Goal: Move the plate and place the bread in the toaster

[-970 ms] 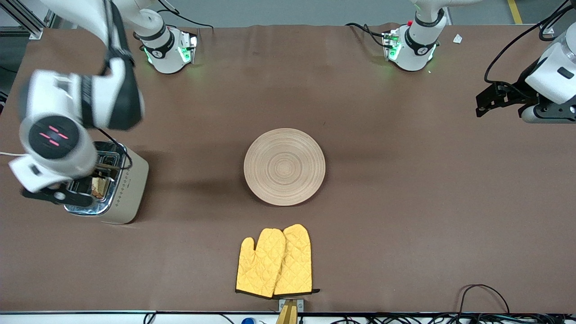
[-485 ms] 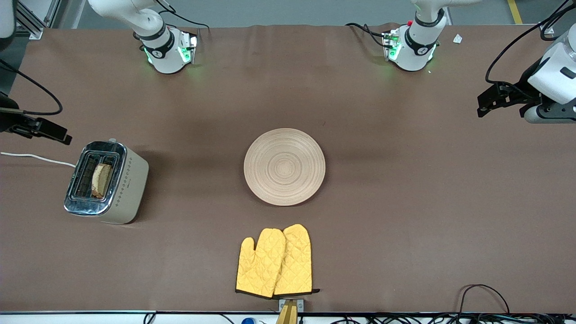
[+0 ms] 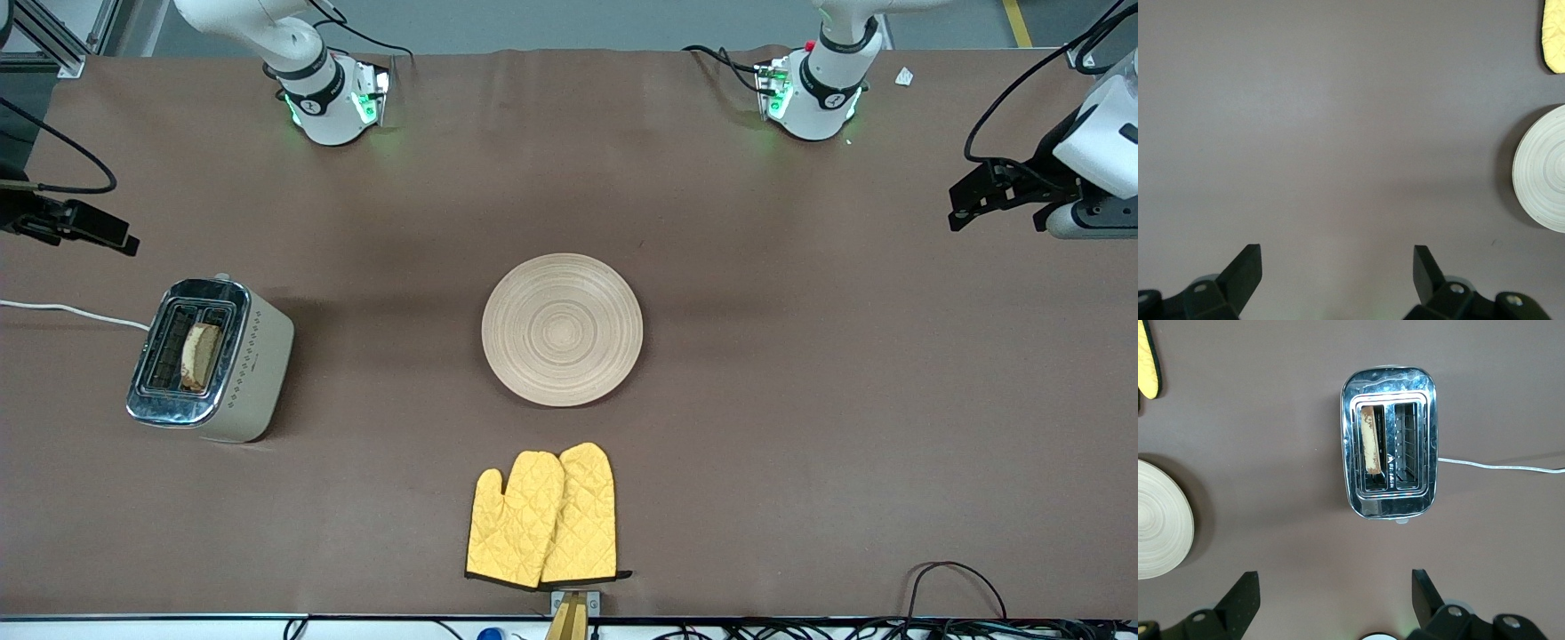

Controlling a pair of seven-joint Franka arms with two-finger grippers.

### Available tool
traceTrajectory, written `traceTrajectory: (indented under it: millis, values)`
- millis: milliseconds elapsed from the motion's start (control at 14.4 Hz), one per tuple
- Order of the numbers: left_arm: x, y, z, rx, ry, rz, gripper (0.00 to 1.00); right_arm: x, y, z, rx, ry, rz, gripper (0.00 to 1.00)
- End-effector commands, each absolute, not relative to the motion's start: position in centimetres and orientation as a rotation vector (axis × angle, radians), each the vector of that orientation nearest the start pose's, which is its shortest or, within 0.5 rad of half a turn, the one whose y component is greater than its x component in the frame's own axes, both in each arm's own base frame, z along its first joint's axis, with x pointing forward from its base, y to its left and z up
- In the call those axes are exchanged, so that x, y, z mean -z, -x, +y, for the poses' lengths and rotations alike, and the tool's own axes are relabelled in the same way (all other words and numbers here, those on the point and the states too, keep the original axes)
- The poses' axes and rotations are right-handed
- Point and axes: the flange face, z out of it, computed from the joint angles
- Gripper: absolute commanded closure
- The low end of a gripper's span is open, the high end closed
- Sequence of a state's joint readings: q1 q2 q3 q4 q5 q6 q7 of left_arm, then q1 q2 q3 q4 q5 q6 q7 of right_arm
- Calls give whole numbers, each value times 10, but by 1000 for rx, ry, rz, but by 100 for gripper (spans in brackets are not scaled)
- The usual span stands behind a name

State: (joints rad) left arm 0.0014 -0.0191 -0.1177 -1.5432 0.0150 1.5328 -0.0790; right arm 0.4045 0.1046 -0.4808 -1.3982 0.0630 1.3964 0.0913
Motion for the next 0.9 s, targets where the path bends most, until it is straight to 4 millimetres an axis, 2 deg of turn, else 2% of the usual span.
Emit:
traceTrajectory:
  millis: [0,623,831]
  values:
    - [-654,-545,-59,50,3127,59,0,-639,-557,-29,-157,3107,247,0]
    - [-651,-547,-60,41,3126,61,0,-639,-552,-25,-190,3146,207,0]
    - [-650,-547,-60,38,3126,61,0,-655,-540,-18,-148,3218,179,0]
